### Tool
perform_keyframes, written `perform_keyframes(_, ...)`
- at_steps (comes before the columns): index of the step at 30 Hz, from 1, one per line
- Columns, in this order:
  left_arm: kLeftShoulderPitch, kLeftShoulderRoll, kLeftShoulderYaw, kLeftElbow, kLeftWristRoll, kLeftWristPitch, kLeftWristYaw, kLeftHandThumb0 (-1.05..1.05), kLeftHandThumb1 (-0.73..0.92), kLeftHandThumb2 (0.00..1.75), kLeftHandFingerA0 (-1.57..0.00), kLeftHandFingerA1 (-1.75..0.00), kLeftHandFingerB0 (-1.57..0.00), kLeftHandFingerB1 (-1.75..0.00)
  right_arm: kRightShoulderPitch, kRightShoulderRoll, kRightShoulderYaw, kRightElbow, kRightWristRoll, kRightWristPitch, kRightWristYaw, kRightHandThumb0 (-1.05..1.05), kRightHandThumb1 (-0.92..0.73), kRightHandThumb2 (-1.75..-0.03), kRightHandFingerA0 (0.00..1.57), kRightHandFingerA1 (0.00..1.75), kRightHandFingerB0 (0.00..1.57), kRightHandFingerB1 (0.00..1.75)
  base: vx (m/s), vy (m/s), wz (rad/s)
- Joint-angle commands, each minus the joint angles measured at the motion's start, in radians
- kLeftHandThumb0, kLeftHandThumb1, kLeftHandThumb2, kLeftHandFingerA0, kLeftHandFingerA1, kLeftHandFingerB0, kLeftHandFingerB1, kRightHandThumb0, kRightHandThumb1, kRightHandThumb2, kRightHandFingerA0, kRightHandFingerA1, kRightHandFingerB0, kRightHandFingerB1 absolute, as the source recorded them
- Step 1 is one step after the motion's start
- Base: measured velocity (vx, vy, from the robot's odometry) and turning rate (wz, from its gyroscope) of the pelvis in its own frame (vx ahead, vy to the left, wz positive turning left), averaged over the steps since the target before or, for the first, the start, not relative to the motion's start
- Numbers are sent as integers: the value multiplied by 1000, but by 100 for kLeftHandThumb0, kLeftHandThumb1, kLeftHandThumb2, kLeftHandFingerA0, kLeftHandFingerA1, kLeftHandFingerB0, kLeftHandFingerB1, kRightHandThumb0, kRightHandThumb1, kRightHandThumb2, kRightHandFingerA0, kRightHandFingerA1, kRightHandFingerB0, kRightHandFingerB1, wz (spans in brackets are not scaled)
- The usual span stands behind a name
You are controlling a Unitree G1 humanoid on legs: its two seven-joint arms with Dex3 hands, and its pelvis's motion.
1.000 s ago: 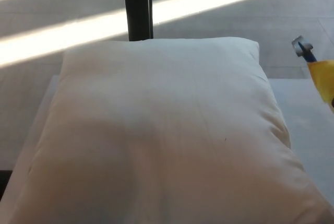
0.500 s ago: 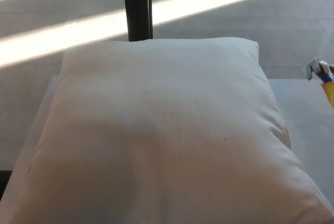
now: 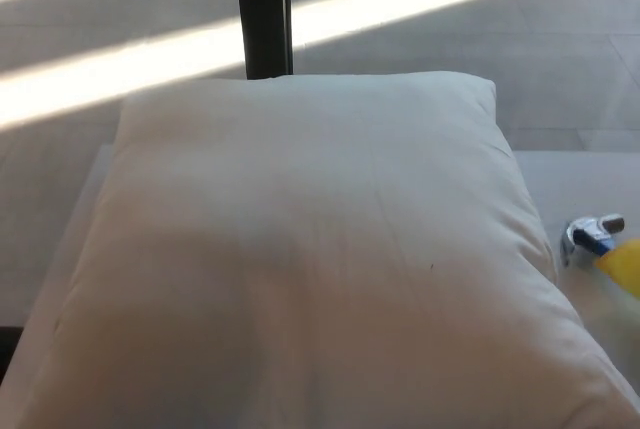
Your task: A hammer is kept on the right hand side and a pillow is kept on the left hand side on the desk infront of the robot and the robot uses its right hand to pick up the hammer and makes a downward swinging motion to hit the pillow
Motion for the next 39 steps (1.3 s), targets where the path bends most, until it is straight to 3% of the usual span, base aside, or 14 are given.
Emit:
perform_keyframes(1, 27, 33, -15, -3, 33, -73, 30, -67, 79, 63, -63, -59, -53, -49, 92, -127, 298, 47, -386, -451, -296, -25, -62, -70, 95, 155, 86, 75, 0, 0, 0)
perform_keyframes(6, 25, 32, 1, -6, 11, -50, 10, -66, 78, 63, -63, -61, -52, -49, 94, -134, 319, 75, -356, -447, -278, -27, -70, -68, 96, 143, 78, 63, 0, 0, 0)
perform_keyframes(7, 25, 31, 6, -7, 5, -52, 0, -64, 79, 63, -59, -62, -49, -51, 99, -138, 317, 75, -344, -467, -271, -24, -68, -72, 89, 150, 77, 93, 0, 0, 0)
perform_keyframes(10, 22, 32, 8, -3, 2, -52, -9, -63, 79, 63, -60, -63, -50, -51, 100, -146, 319, 74, -321, -499, -239, -29, -73, -69, 84, 136, 72, 79, 0, 0, 0)
perform_keyframes(12, 21, 27, 12, -1, 1, -59, 7, -63, 78, 63, -63, -62, -53, -52, 77, -157, 344, 85, -314, -493, -145, -38, -68, -60, 73, 115, 37, 36, 0, 0, 0)
perform_keyframes(14, 23, 27, 10, -4, 3, -62, 4, -65, 78, 64, -62, -63, -51, -52, 72, -169, 362, 85, -317, -514, -128, -49, -65, -60, 57, 116, 24, 30, 0, 0, 0)
perform_keyframes(17, 20, 29, 9, -1, 3, -58, 2, -65, 78, 63, -62, -63, -52, -51, 67, -183, 392, 67, -336, -496, -118, -63, -64, -59, 28, 56, 14, 26, 0, 0, 0)
perform_keyframes(18, 20, 33, 8, -1, 5, -54, 9, -65, 78, 63, -62, -63, -52, -52, 57, -187, 414, 50, -349, -458, -89, -72, -50, -87, 3, 44, 6, 26, 0, 0, 0)
perform_keyframes(19, 19, 34, 11, 0, 2, -50, 6, -65, 78, 63, -62, -63, -51, -51, 51, -190, 425, 47, -354, -443, -71, -92, -60, -92, 0, 5, 0, 6, 0, 0, 0)
perform_keyframes(22, 21, 32, 20, -2, -6, -43, 9, -64, 76, 64, -62, -62, -52, -52, 22, -198, 458, 38, -342, -375, 50, -104, -65, -98, 0, 9, 0, 0, 0, 0, 0)
perform_keyframes(23, 24, 33, 8, -1, 9, -59, 16, -64, 78, 63, -63, -60, -53, -50, 22, -203, 439, 9, -304, -348, 102, -96, -71, -61, 0, 0, 0, 0, 0, 0, 0)
perform_keyframes(25, 24, 37, -7, -1, 25, -64, 15, -67, 80, 64, -63, -62, -52, -49, 30, -223, 425, -30, -284, -339, 141, -105, -63, -88, 0, 0, 0, 0, 0, 0, 0)
perform_keyframes(26, 24, 36, -5, -2, 22, -64, 11, -64, 78, 63, -62, -62, -51, -51, 32, -240, 419, -57, -273, -330, 177, -105, -81, -68, 0, 0, 0, 0, 0, 0, 0)
perform_keyframes(39, 27, 34, 14, -1, 2, -58, 17, -64, 78, 63, -65, -63, -55, -52, 243, -401, 26, -361, -13, -314, 294, -105, -75, -64, 0, 0, 0, 0, 0, 0, 0)
